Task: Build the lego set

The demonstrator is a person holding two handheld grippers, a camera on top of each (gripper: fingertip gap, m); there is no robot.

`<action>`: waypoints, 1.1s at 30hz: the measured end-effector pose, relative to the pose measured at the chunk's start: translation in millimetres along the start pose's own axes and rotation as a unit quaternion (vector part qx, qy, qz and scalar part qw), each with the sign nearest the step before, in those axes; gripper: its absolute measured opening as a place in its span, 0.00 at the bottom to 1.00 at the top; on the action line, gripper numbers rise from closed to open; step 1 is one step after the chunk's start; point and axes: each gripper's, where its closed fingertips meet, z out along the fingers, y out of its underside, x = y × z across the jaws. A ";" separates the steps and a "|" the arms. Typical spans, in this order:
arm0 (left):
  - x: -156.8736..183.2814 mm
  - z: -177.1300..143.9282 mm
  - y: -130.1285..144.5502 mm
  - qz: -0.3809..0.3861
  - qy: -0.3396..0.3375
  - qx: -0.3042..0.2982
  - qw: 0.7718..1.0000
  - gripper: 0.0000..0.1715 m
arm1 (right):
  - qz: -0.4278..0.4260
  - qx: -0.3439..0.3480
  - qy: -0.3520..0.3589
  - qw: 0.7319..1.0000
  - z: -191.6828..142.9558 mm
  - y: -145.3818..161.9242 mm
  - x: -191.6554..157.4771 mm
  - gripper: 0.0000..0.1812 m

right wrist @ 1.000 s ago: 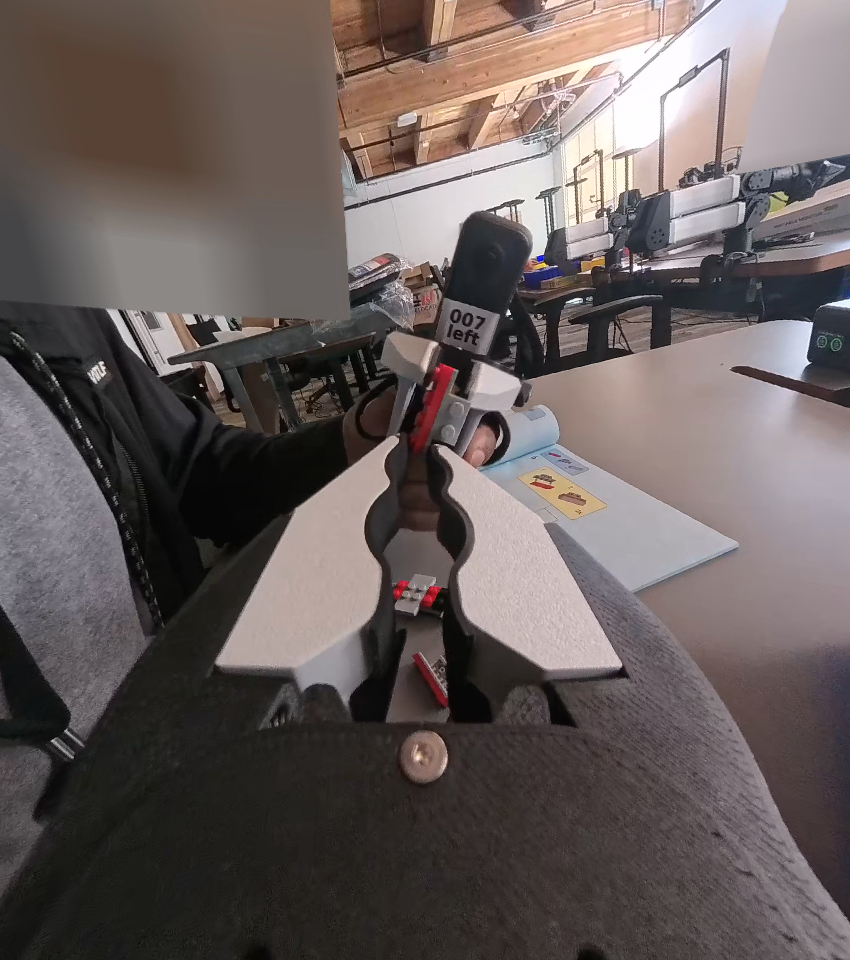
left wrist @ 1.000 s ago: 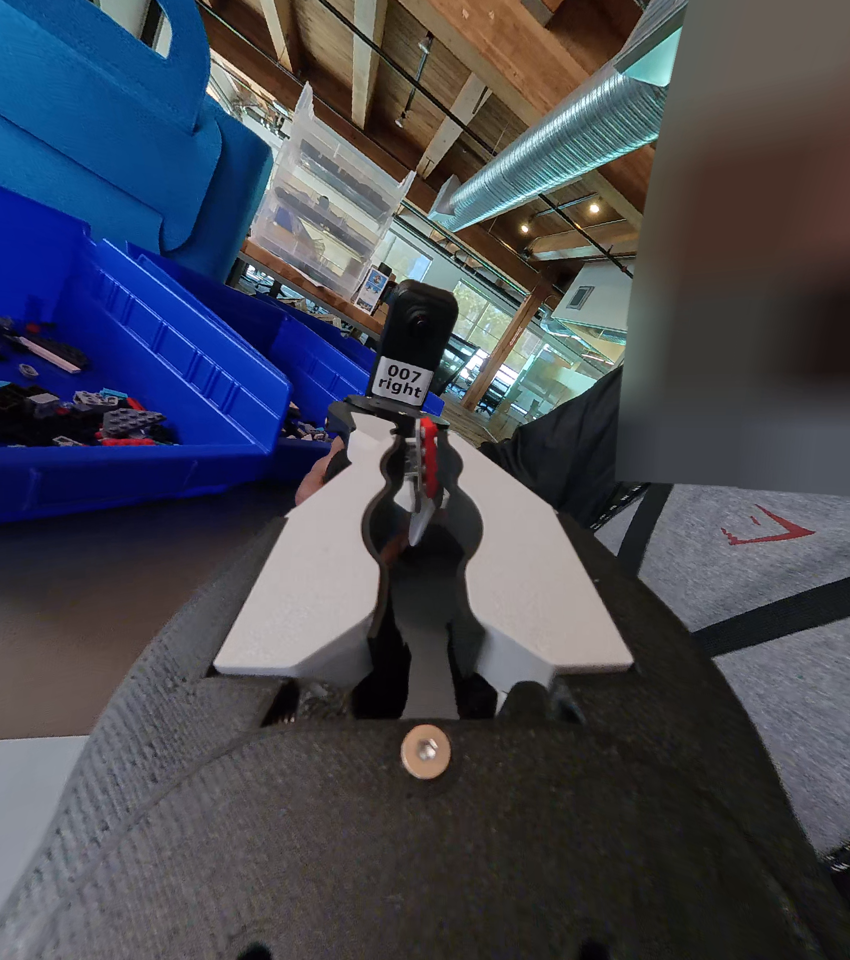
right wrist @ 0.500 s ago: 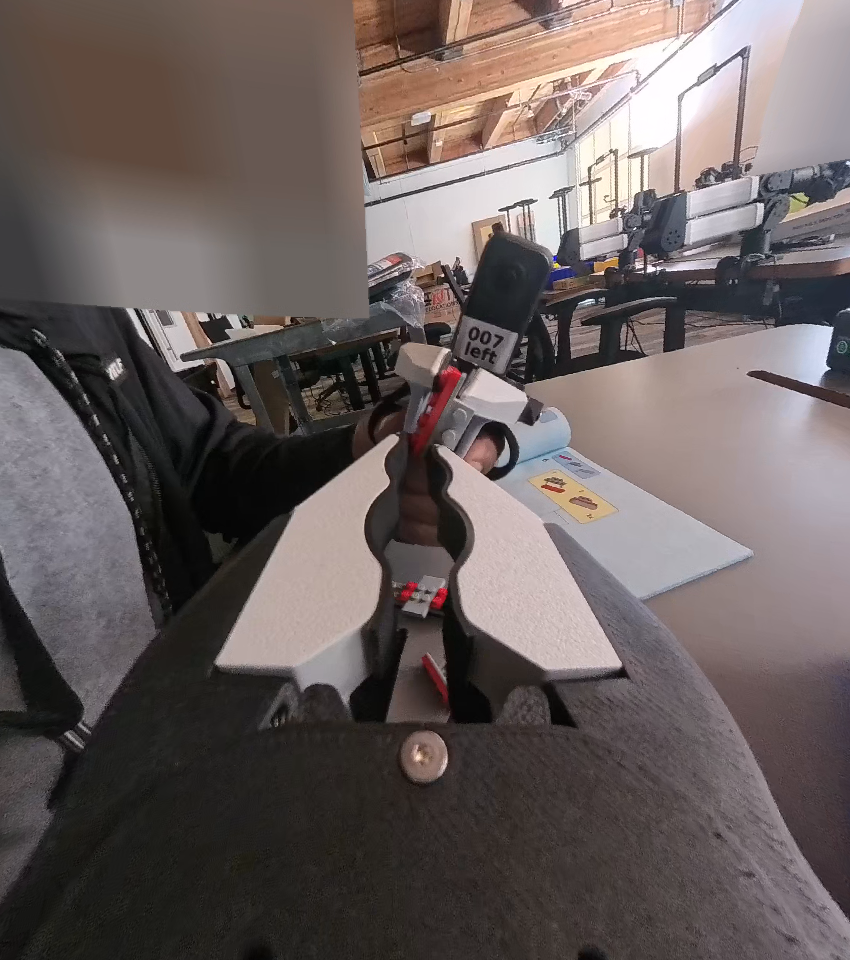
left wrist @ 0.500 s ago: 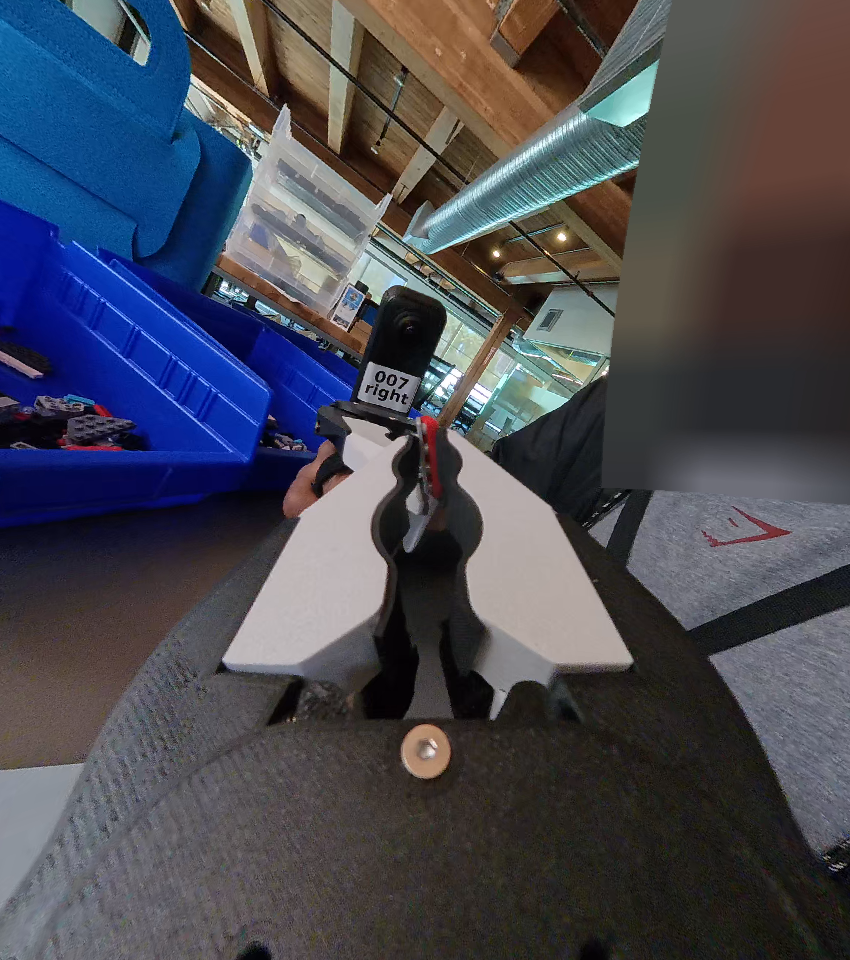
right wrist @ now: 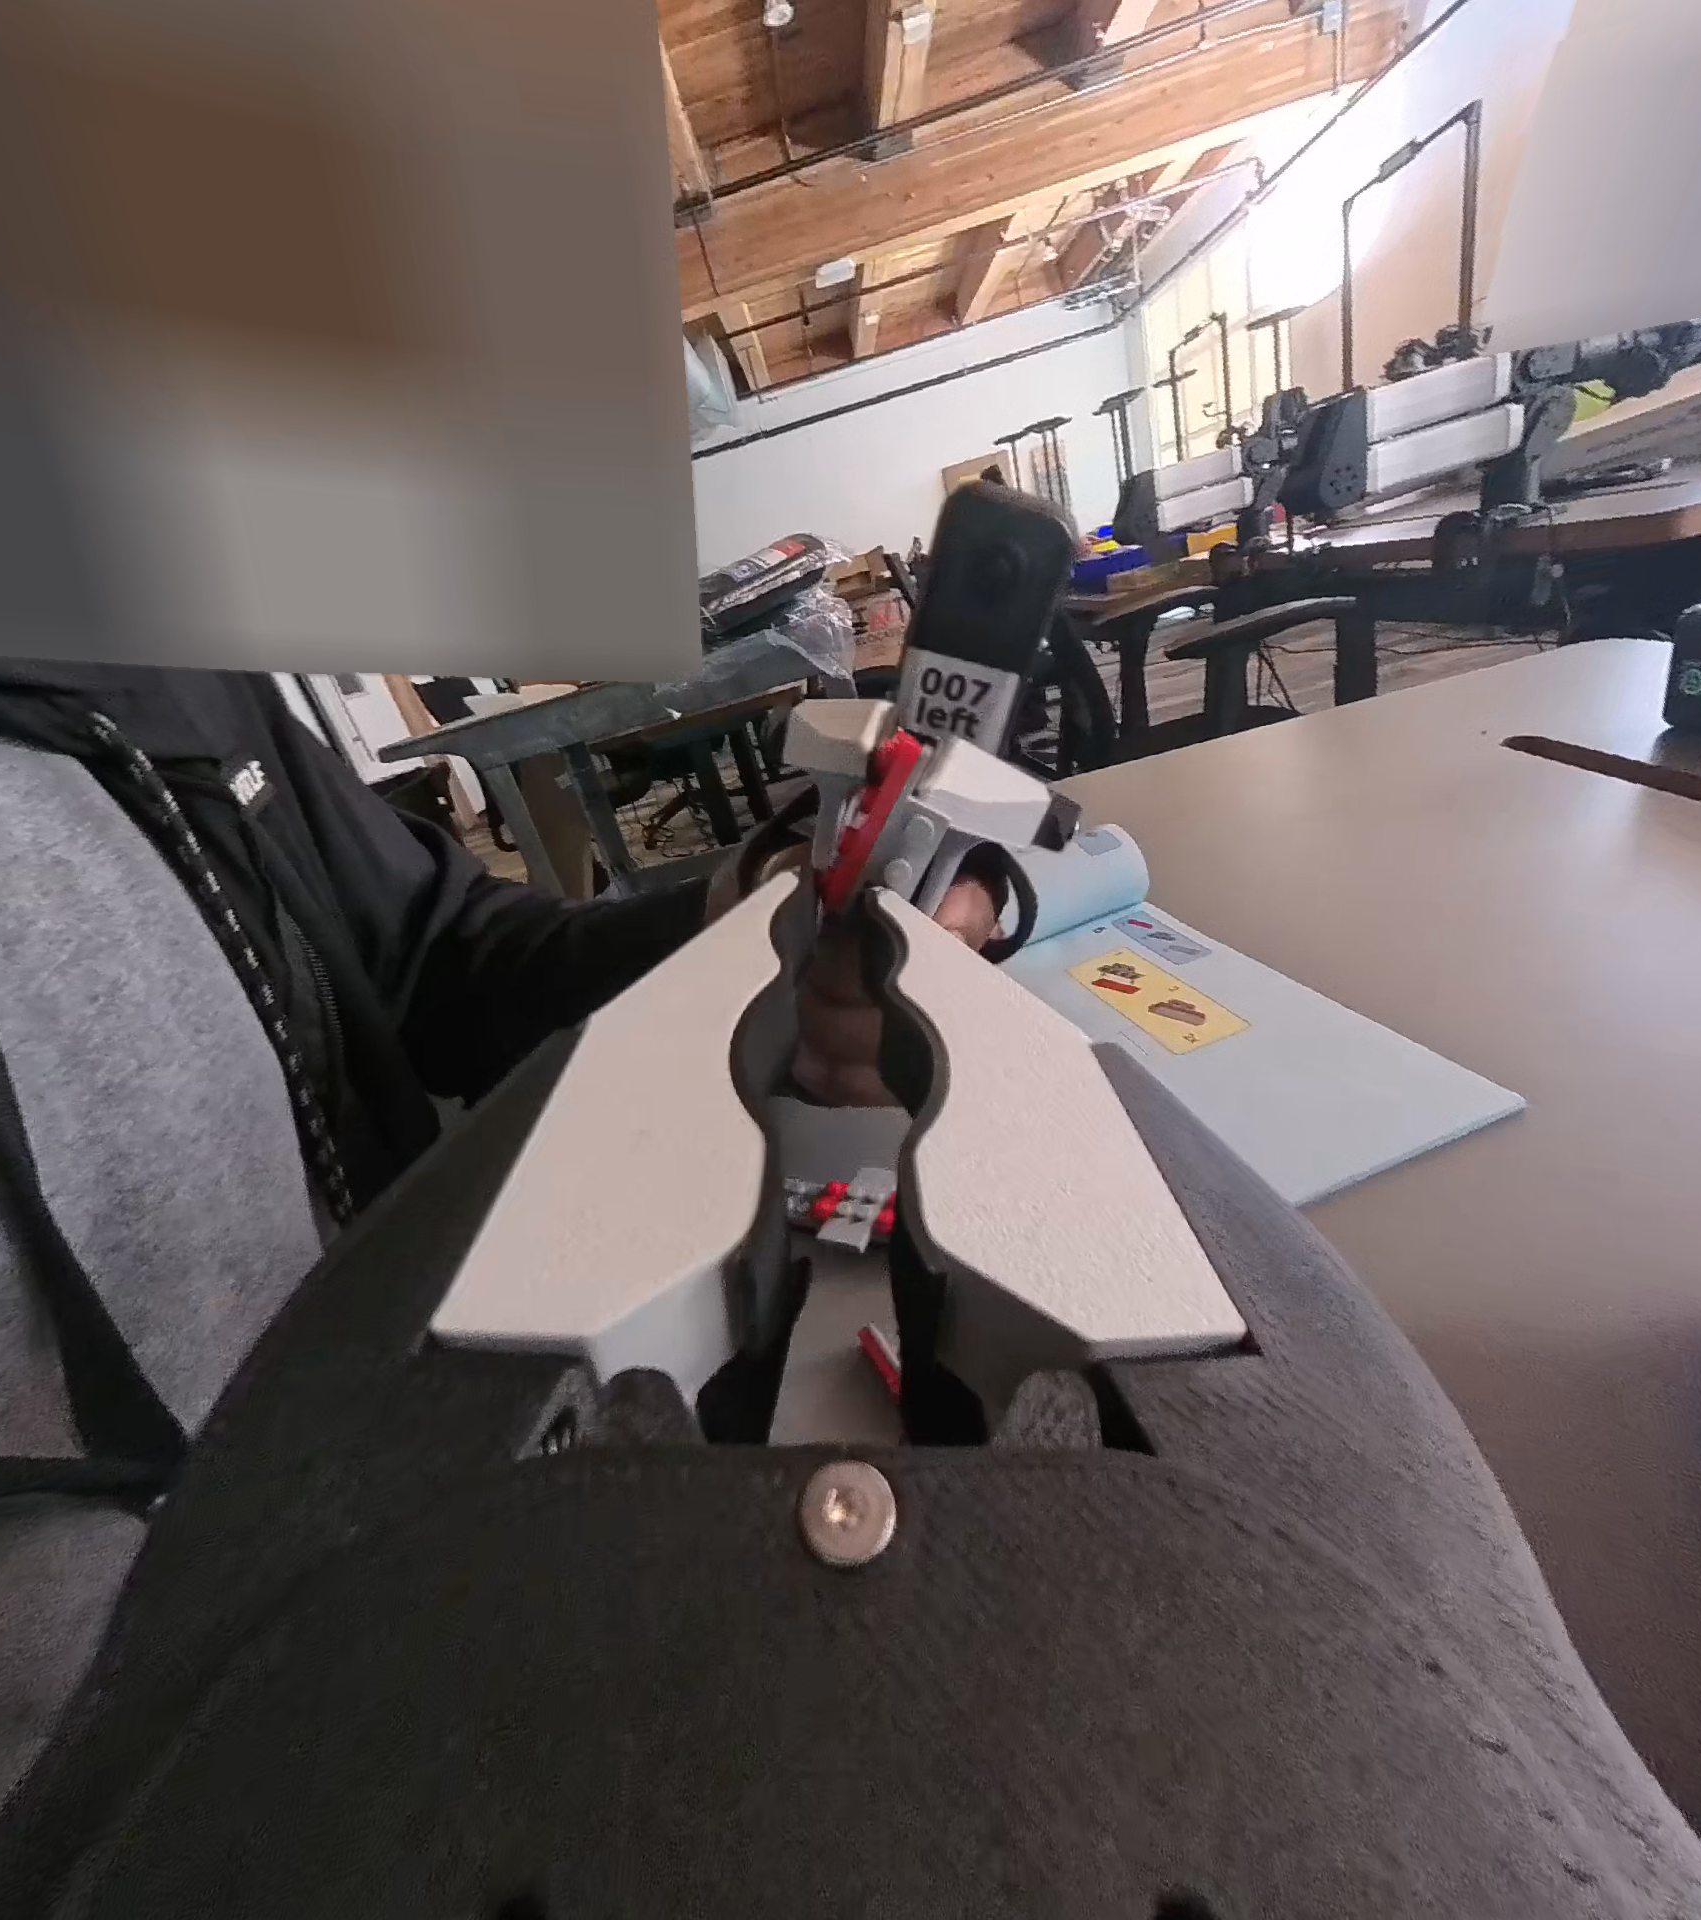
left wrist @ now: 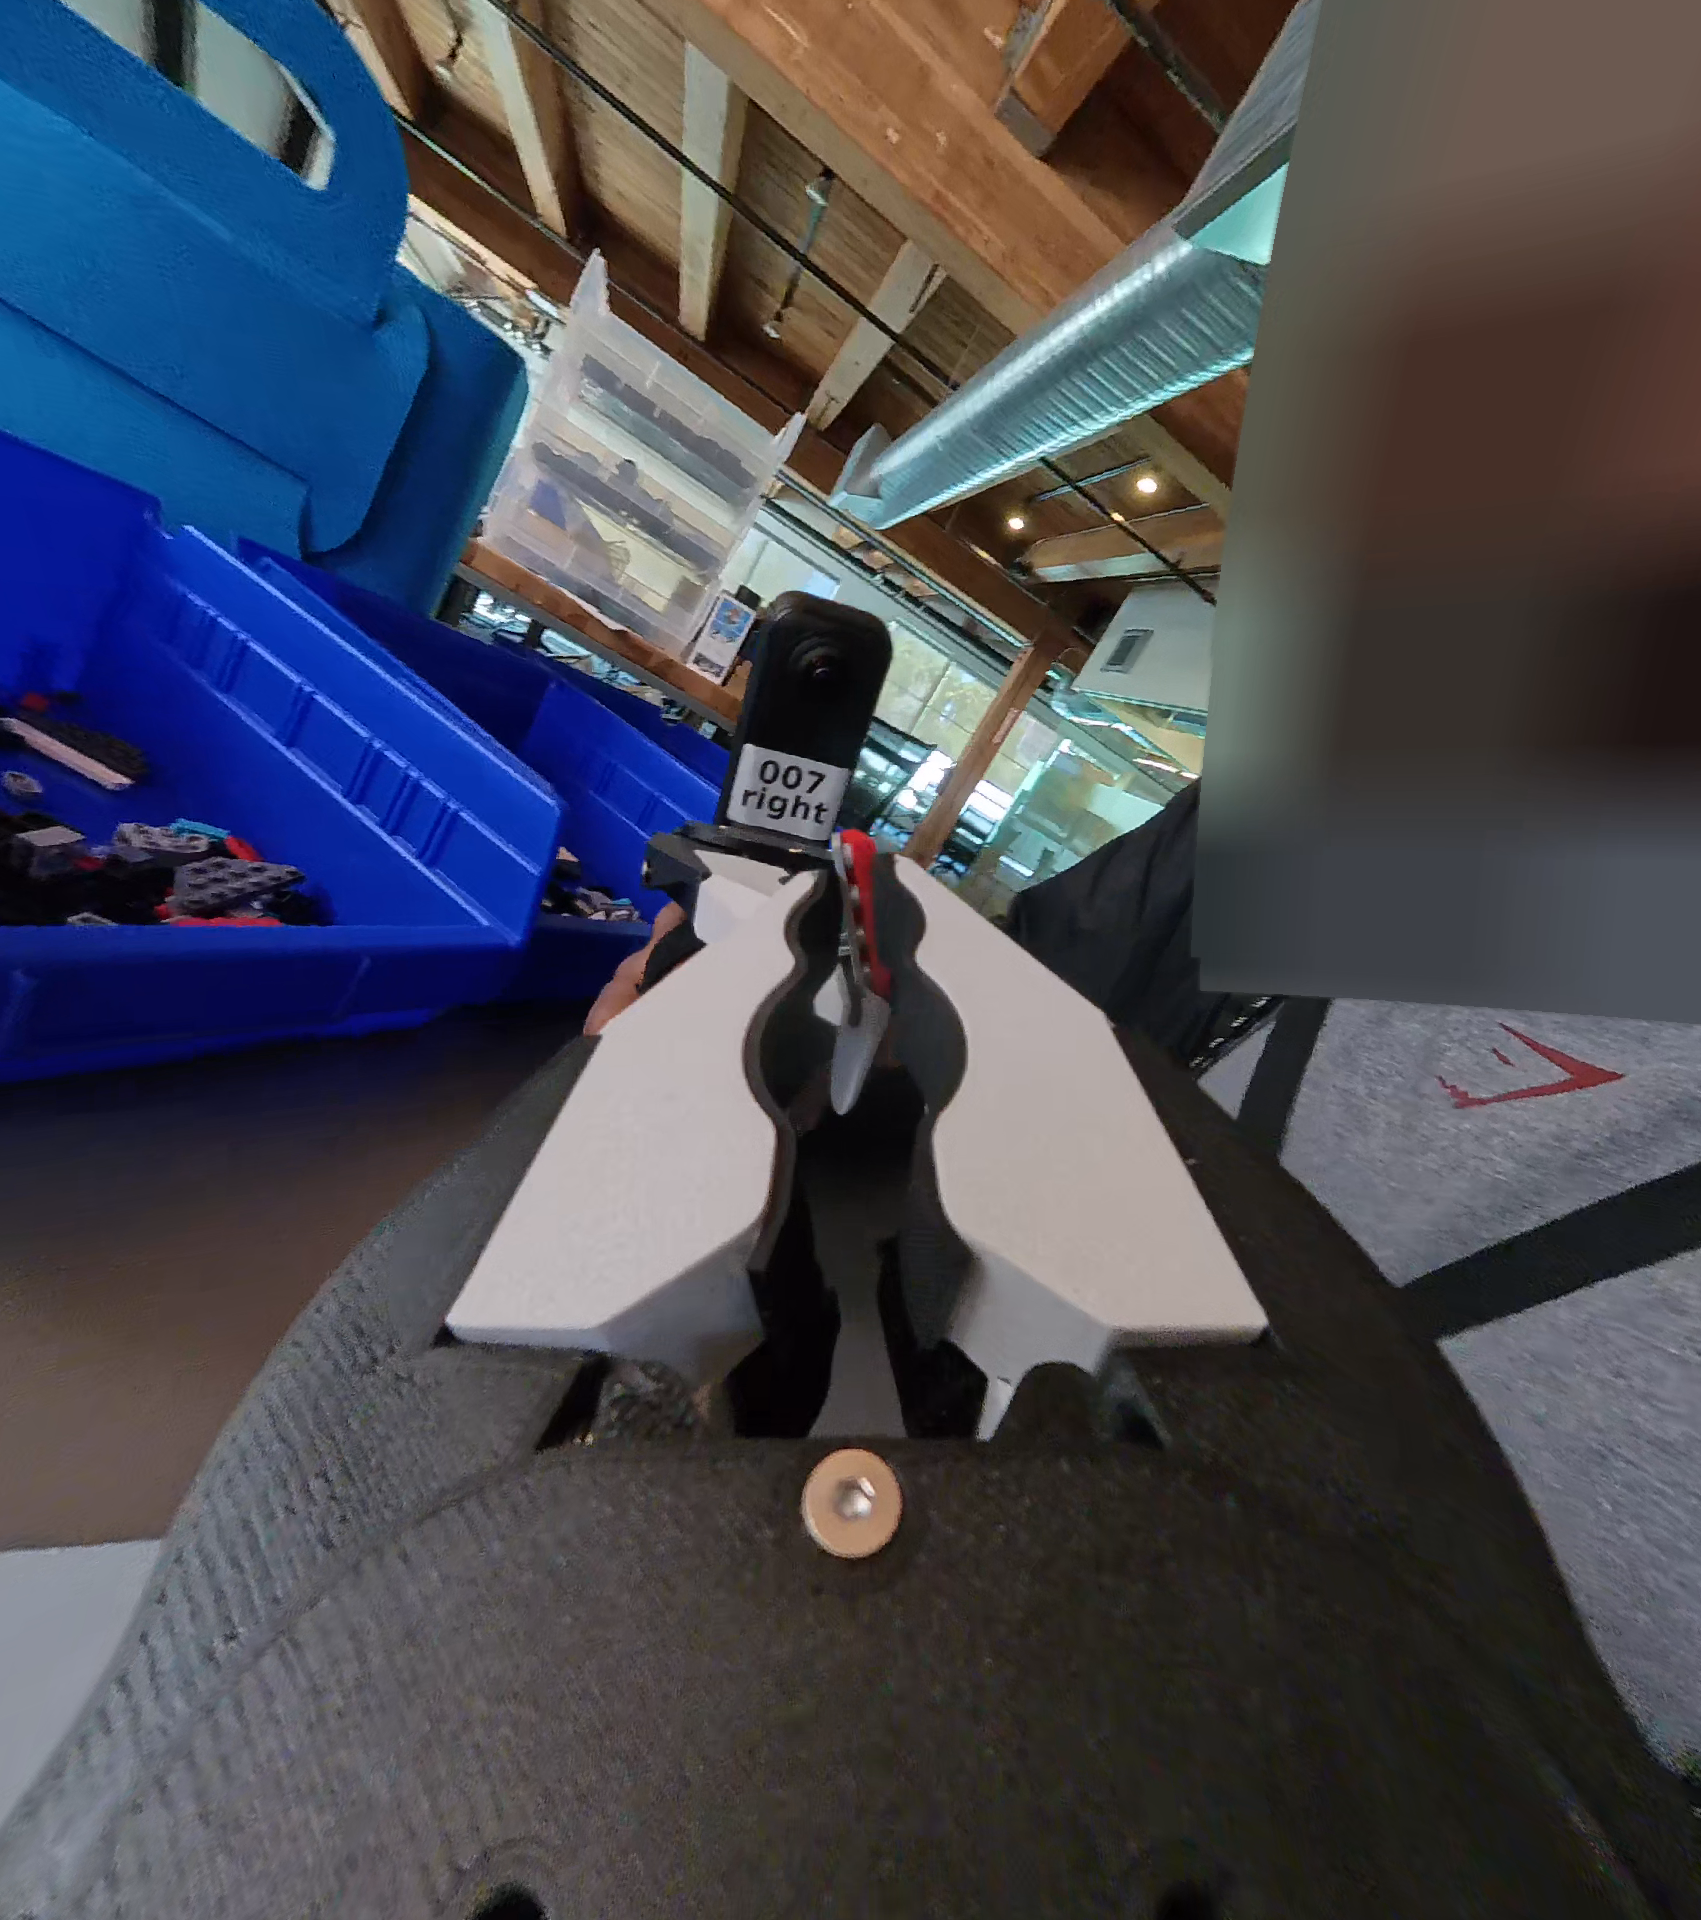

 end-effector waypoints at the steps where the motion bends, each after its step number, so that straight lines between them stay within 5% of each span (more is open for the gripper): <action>1: -3.4 -1.0 -0.1 0.006 -0.013 -0.003 1.000 0.04 | -0.001 -0.004 0.010 1.000 0.0 1.4 3.5 0.06; 7: -35.2 -15.3 0.0 -0.051 -0.100 -0.007 0.994 0.03 | -0.118 -0.056 0.118 0.984 -4.2 9.4 29.4 0.21; 11: -51.7 -22.0 15.4 -0.115 -0.146 -0.039 0.982 0.03 | -0.280 -0.106 0.195 0.934 -10.0 7.4 43.0 0.25; 15: -53.0 -19.9 25.6 -0.134 -0.160 -0.063 0.976 0.04 | -0.391 -0.164 0.201 0.883 -8.4 20.4 44.6 0.27; 33: -47.9 -14.2 38.2 -0.140 -0.154 -0.100 0.973 0.03 | -0.395 -0.212 0.179 0.876 -7.0 39.1 46.5 0.20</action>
